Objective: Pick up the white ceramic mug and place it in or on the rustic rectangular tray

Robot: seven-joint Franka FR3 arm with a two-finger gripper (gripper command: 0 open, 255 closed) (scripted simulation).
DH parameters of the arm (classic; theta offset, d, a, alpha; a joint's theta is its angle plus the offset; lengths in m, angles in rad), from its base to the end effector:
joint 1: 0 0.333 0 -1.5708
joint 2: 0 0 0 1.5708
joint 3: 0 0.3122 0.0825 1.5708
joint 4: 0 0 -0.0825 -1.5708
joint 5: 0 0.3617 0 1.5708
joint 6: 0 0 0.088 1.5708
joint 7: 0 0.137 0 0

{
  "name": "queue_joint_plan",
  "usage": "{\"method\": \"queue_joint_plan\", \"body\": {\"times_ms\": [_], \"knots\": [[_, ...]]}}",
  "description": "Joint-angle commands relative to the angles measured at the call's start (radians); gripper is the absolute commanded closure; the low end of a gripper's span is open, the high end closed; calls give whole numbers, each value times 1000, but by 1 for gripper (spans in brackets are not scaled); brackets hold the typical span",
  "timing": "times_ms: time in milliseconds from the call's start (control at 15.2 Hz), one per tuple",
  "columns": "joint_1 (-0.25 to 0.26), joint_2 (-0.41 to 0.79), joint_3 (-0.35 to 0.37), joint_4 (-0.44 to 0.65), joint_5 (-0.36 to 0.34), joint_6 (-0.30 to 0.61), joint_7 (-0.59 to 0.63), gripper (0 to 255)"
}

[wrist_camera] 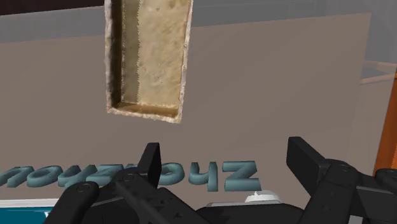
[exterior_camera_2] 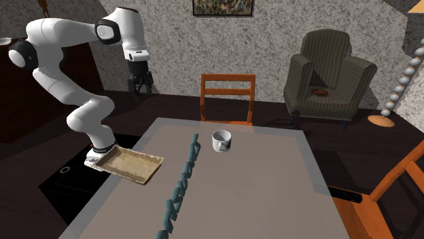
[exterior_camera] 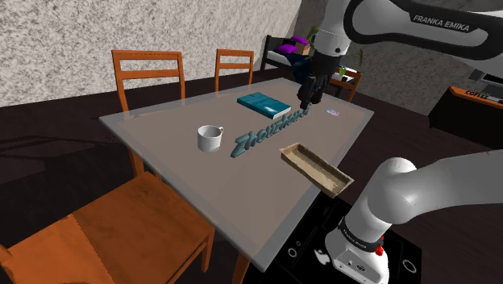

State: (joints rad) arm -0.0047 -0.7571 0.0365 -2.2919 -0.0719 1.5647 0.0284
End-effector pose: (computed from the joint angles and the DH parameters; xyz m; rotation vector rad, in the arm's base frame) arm 0.2962 0.0027 0.5782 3.0450 -0.0117 0.0488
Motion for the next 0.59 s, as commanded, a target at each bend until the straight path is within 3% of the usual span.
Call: {"method": "queue_joint_plan", "body": {"times_ms": [0, 528], "knots": [[0, 0, 0, 0, 0, 0, 0, 0], [15, 233, 54, 17, 27, 217, 71, 0]]}}
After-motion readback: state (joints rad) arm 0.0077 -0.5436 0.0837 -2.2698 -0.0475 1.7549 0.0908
